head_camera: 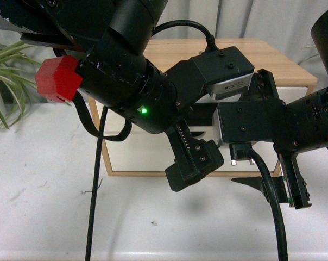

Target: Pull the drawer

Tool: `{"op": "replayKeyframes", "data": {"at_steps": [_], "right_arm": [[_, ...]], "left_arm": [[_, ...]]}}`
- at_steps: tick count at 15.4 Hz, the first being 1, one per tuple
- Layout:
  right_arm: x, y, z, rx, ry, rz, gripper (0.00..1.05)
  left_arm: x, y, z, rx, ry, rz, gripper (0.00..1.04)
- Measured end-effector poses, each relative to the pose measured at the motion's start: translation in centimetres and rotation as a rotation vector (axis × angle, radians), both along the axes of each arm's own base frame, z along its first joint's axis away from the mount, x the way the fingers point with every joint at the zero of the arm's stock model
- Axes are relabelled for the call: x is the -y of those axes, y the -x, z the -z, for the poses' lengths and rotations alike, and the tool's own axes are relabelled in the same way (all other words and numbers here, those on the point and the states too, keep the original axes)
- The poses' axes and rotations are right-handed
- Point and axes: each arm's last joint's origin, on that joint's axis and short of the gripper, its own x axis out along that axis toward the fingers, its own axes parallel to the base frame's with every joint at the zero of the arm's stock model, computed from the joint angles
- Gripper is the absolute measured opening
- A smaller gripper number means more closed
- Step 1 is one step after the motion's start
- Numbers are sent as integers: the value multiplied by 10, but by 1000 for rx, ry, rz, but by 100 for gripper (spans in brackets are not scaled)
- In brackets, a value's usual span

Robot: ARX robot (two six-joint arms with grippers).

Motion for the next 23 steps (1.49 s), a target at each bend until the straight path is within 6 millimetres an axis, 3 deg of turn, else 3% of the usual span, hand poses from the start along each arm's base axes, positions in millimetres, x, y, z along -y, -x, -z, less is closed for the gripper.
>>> {"op": "replayKeyframes", "data": {"at_steps": [10,13,18,23], "right_arm": [[3,29,0,-10,6,47,98],[0,77,2,-22,-14,66,98],[1,110,5,-47,-29,54,98],[4,111,-4,-47,-59,91,98]], "left_arm": [[5,23,5,-1,27,28,98],[0,61,7,-27,67,54,98],[-4,89,13,-52,91,77,98],[-13,94,-7,-71,150,49,98]]}}
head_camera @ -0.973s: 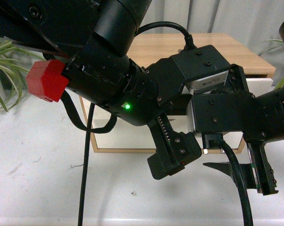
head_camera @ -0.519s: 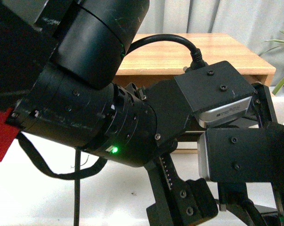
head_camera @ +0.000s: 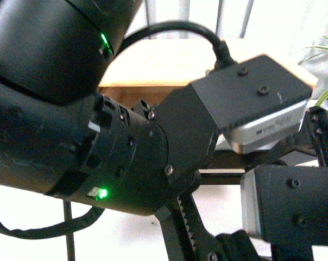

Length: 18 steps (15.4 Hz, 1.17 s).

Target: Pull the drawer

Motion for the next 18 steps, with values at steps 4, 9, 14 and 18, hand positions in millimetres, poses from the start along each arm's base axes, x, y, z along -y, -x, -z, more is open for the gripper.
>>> {"op": "replayKeyframes", "data": {"at_steps": [4,9,14,18], "right_arm": [[5,-4,-16,47,-20,30,98],[11,-9,-44,71,-79,61,98],[34,-20,-87,102,-288,196,98],[83,-51,-111,150,-621,749,98]], "left_arm": [[-6,-1,-23,33,60,-21,98],[-15,-3,-43,8,167,-44,98],[-43,-14,-83,11,421,-161,98],[-118,-59,-88,70,598,-790,98]]}}
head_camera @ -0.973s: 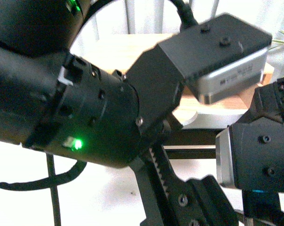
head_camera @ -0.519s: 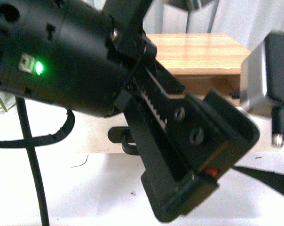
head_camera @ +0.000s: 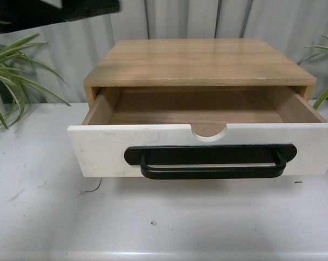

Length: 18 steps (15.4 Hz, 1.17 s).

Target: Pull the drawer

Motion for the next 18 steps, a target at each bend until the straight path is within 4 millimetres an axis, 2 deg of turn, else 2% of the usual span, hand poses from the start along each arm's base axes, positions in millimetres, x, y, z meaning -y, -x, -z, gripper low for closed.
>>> {"op": "replayKeyframes", "data": {"at_steps": [1,2,3,6,7,8,9,10,11,13,14,15,18], "right_arm": [[10,-1,-1,-11,-122,102,98],[19,2,-3,-9,-247,192,98],[20,7,-2,-10,-305,218,98],[16,12,-1,96,-341,269,92],[12,29,3,175,-370,328,81],[11,55,10,195,-387,352,68],[11,75,15,183,-394,365,57],[11,99,21,192,-400,365,44],[11,112,24,228,-411,360,32],[12,124,37,227,-411,369,8],[13,131,48,208,-410,374,2],[12,137,53,207,-409,374,2],[12,151,63,220,-412,372,2]], "left_arm": [[-28,-4,2,-37,64,-182,98],[-57,3,6,-57,110,-358,98],[-68,10,6,-56,116,-428,98],[-77,19,5,-51,115,-481,98],[-85,31,2,105,103,-501,91],[-86,51,4,245,46,-501,78],[-84,68,15,302,2,-493,66],[-81,78,27,299,-23,-484,55],[-75,87,42,268,-47,-488,42],[-68,106,56,272,-52,-463,19],[-69,115,60,282,-52,-480,6],[-70,124,65,282,-54,-482,2],[-69,143,79,273,-57,-479,2]]}}
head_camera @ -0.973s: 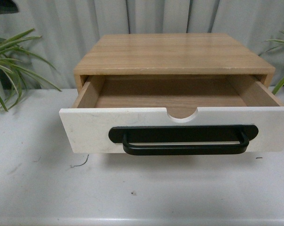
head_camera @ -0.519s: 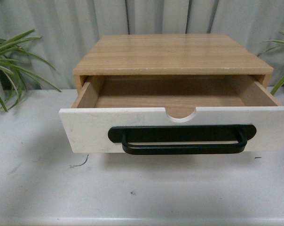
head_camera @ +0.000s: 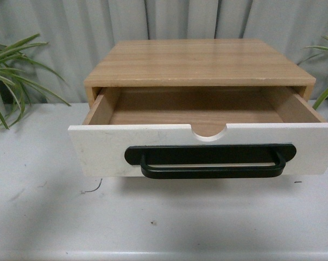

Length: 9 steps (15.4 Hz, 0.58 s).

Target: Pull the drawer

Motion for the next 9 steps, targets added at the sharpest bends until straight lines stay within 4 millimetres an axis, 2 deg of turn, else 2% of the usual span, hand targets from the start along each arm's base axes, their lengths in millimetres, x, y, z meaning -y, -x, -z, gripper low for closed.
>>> {"op": "replayKeyframes", "data": {"at_steps": [9], "right_arm": [[0,27,21,27,0,0,2]], "left_arm": [[0,37,21,32,0,0,2]]}}
